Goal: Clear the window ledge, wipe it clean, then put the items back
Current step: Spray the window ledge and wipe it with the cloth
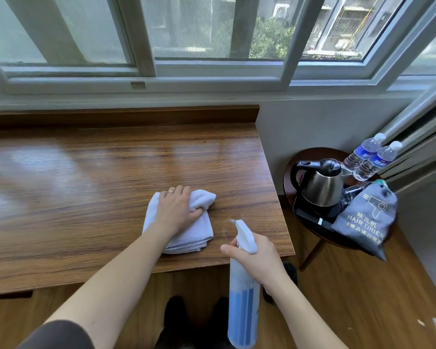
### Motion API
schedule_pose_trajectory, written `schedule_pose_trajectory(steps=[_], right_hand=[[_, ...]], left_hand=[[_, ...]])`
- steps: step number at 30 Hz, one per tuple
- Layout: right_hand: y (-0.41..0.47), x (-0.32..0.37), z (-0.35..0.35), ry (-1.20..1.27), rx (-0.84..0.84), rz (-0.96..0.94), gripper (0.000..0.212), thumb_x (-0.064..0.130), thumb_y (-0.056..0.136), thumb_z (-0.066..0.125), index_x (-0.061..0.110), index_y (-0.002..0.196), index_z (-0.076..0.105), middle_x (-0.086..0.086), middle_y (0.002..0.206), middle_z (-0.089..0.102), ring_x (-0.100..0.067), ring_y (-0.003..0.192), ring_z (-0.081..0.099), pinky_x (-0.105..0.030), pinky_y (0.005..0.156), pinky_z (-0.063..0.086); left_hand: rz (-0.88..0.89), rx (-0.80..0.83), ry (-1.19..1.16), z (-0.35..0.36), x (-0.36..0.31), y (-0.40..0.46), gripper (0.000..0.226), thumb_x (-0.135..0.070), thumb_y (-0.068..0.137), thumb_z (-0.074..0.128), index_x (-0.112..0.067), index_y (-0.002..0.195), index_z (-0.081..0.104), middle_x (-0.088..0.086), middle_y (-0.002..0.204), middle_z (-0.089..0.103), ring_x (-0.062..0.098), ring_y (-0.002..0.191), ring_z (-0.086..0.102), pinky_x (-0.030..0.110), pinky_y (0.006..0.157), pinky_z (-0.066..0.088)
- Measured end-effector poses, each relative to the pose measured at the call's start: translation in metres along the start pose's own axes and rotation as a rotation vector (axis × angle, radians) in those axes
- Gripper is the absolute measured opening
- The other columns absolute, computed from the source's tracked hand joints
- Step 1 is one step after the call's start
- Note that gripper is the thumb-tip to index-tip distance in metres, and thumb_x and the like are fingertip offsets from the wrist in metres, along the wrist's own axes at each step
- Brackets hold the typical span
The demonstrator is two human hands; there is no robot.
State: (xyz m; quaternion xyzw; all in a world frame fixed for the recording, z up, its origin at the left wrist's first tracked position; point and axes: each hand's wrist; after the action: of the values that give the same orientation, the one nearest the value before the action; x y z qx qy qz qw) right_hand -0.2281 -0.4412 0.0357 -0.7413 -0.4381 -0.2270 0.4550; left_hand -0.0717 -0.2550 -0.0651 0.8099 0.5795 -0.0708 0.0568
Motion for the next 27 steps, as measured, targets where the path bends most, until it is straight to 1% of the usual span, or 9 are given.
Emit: schedule_pose_trajectory(steps=[5,8,11,15,17,18,21,23,27], right_hand=[[-0.001,-0.004,-0.002,-0.003,0.01,-0.003,0.031,0.052,0.075,0.077,0.022,0.077,0.067,0.003,0.074,0.066,-0.009,0.071,0.06,-0.028,0.064,0.045],[0.001,-0.004,-0.004,-0.008,0.016,-0.015,0.03,0.051,0.075,0.077,0.022,0.077,0.067,0.001,0.078,0.069,-0.012,0.075,0.063,-0.028,0.065,0.046],[0.005,-0.004,-0.008,-0.014,0.036,-0.007,0.031,0.051,0.072,0.077,0.022,0.075,0.067,0.001,0.078,0.07,-0.012,0.075,0.063,-0.029,0.065,0.046],[0.009,-0.005,-0.014,-0.033,0.04,-0.037,0.03,0.05,0.073,0.077,0.022,0.076,0.067,0.002,0.079,0.07,-0.012,0.077,0.064,-0.031,0.067,0.048],[0.01,-0.005,-0.016,-0.049,0.047,-0.058,0.03,0.051,0.074,0.076,0.022,0.077,0.067,0.002,0.079,0.069,-0.012,0.077,0.064,-0.033,0.069,0.05],[0.011,-0.005,-0.016,-0.06,0.054,-0.07,0.029,0.05,0.075,0.076,0.023,0.077,0.067,0.002,0.079,0.069,-0.011,0.077,0.063,-0.032,0.068,0.05],[0.009,-0.004,-0.015,-0.075,0.075,-0.089,0.028,0.048,0.076,0.076,0.023,0.077,0.066,0.004,0.077,0.067,-0.008,0.073,0.061,-0.025,0.064,0.045],[0.008,-0.004,-0.013,-0.075,0.07,-0.077,0.027,0.048,0.076,0.077,0.023,0.076,0.066,0.005,0.076,0.067,-0.006,0.071,0.059,-0.023,0.062,0.044],[0.005,-0.007,-0.008,-0.067,0.063,-0.05,0.029,0.05,0.074,0.077,0.024,0.074,0.066,0.005,0.073,0.066,-0.006,0.07,0.061,-0.024,0.063,0.045]], left_hand=[[0.038,-0.034,-0.001,0.005,-0.003,-0.027,0.051,-0.058,0.065,0.047,-0.015,0.09,0.058,0.003,0.087,0.061,0.03,0.081,0.058,0.04,0.073,0.043],[0.063,-0.059,-0.009,0.009,-0.009,-0.049,0.048,-0.057,0.065,0.05,-0.017,0.09,0.058,0.002,0.086,0.06,0.028,0.08,0.058,0.039,0.072,0.044],[0.063,-0.081,-0.022,0.015,-0.015,-0.068,0.049,-0.058,0.064,0.051,-0.017,0.089,0.06,0.0,0.084,0.059,0.028,0.08,0.057,0.04,0.073,0.043],[0.05,-0.133,-0.03,0.017,-0.021,-0.083,0.047,-0.058,0.065,0.052,-0.017,0.088,0.06,-0.001,0.083,0.06,0.026,0.078,0.058,0.039,0.073,0.045],[0.038,-0.136,-0.03,0.017,-0.024,-0.083,0.048,-0.058,0.065,0.052,-0.018,0.088,0.061,-0.001,0.083,0.06,0.026,0.078,0.059,0.039,0.072,0.046],[0.034,-0.131,-0.03,0.017,-0.024,-0.082,0.048,-0.058,0.064,0.052,-0.018,0.088,0.061,-0.002,0.083,0.061,0.026,0.078,0.059,0.039,0.072,0.046],[0.049,-0.122,-0.017,0.016,-0.021,-0.073,0.048,-0.059,0.064,0.051,-0.018,0.085,0.062,-0.002,0.081,0.06,0.026,0.077,0.06,0.039,0.07,0.046],[0.072,-0.12,-0.008,0.015,-0.019,-0.066,0.047,-0.059,0.065,0.049,-0.018,0.084,0.061,-0.002,0.08,0.059,0.026,0.075,0.059,0.039,0.069,0.045],[0.059,-0.117,0.024,0.01,-0.013,-0.042,0.047,-0.059,0.067,0.047,-0.017,0.083,0.06,0.0,0.079,0.06,0.027,0.073,0.059,0.04,0.065,0.045]])
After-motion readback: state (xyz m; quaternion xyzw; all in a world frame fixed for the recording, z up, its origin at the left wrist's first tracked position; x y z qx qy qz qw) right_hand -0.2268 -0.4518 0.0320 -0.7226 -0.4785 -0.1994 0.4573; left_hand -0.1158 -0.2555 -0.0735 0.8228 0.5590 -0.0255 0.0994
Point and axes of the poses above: each hand's wrist, its own y-axis towards the middle knuckle, its own z-axis out of the palm, x = y × z
